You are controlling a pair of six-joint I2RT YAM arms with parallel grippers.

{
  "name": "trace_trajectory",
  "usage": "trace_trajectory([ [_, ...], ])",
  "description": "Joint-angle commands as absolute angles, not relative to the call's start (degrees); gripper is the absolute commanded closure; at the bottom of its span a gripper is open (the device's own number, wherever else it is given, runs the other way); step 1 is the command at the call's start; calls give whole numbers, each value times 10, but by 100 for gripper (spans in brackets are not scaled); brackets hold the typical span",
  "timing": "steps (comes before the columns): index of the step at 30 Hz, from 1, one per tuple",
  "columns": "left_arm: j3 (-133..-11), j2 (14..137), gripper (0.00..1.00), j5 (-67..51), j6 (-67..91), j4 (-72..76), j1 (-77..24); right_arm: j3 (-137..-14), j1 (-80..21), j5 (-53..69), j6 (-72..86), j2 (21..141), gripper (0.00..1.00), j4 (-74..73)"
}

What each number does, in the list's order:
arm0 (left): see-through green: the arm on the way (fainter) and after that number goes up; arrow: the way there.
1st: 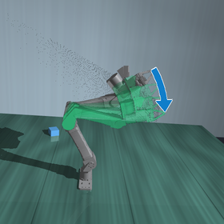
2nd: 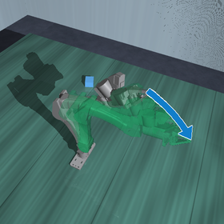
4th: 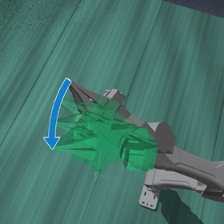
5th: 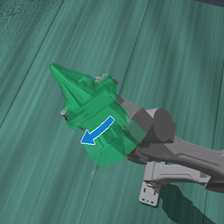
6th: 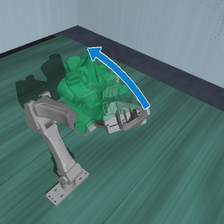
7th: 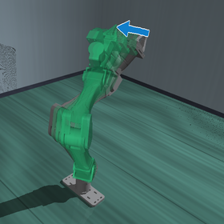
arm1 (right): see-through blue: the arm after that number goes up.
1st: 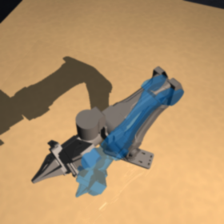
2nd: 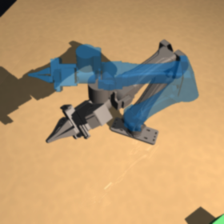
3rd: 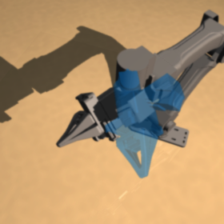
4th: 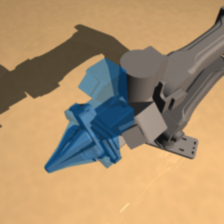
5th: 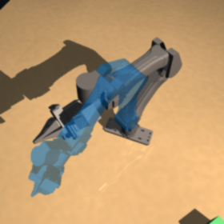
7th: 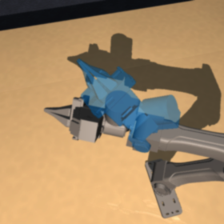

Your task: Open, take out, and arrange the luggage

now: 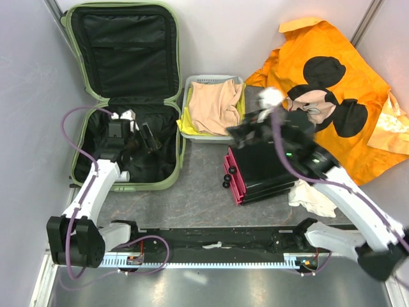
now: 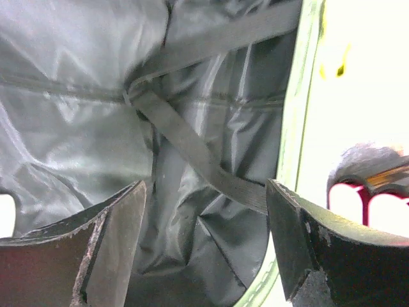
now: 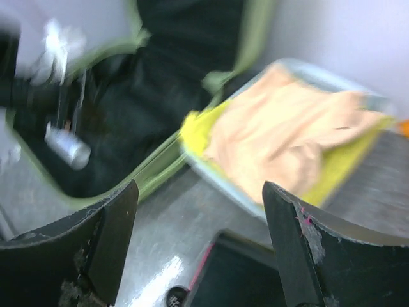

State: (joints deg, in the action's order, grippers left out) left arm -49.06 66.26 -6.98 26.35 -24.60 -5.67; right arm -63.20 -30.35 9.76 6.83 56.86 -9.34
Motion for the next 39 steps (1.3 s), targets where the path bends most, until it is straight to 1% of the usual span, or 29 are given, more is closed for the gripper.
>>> trace_trajectory([
  [1,-542,649,22,-128,183,-274,-40,-685,-430,22,-37,654,13,-187],
  [2,-540,637,28,-149,170,-266,-43,-691,-440,4,-25,660,12,-187],
  [3,-529,621,31,-196,157,-249,-60,-693,-441,-15,-14,665,11,-182],
  [5,-524,585,32,-208,121,-208,-108,-695,-440,-66,-2,678,9,-178],
  [6,-528,580,31,-194,106,-198,-181,-699,-438,-80,15,683,8,-178],
  [7,-532,580,31,-181,85,-179,-223,-703,-433,-90,22,696,8,-178],
  [8,-534,595,31,-171,79,-166,-263,-712,-416,-91,33,702,7,-178],
  [9,-538,605,31,-173,73,-152,-330,-716,-404,-83,53,707,7,-178],
  [11,-536,636,31,-183,66,-96,-383,-726,-366,-64,75,715,7,-175],
  [12,-531,669,31,-189,61,-72,-428,-729,-354,-53,83,714,7,-164],
  [14,-523,702,32,-189,55,-11,-465,-726,-320,-44,100,701,7,-149],
  [15,-522,743,32,-190,50,-3,-491,-725,-305,-34,108,697,7,-131],
  [19,-537,816,35,-187,54,44,-520,-708,-218,-2,163,672,7,-81],
  [20,-537,820,36,-183,58,51,-523,-698,-188,17,187,668,7,-73],
  [26,-513,827,37,-146,66,83,-525,-626,-118,61,241,632,7,-3],
  [27,-505,827,37,-145,67,85,-525,-620,-113,67,249,629,7,20],
  [35,-430,789,37,-113,70,112,-524,-585,-87,83,257,611,7,36],
  [39,-412,781,37,-117,67,136,-522,-577,-85,99,269,607,7,56],
])
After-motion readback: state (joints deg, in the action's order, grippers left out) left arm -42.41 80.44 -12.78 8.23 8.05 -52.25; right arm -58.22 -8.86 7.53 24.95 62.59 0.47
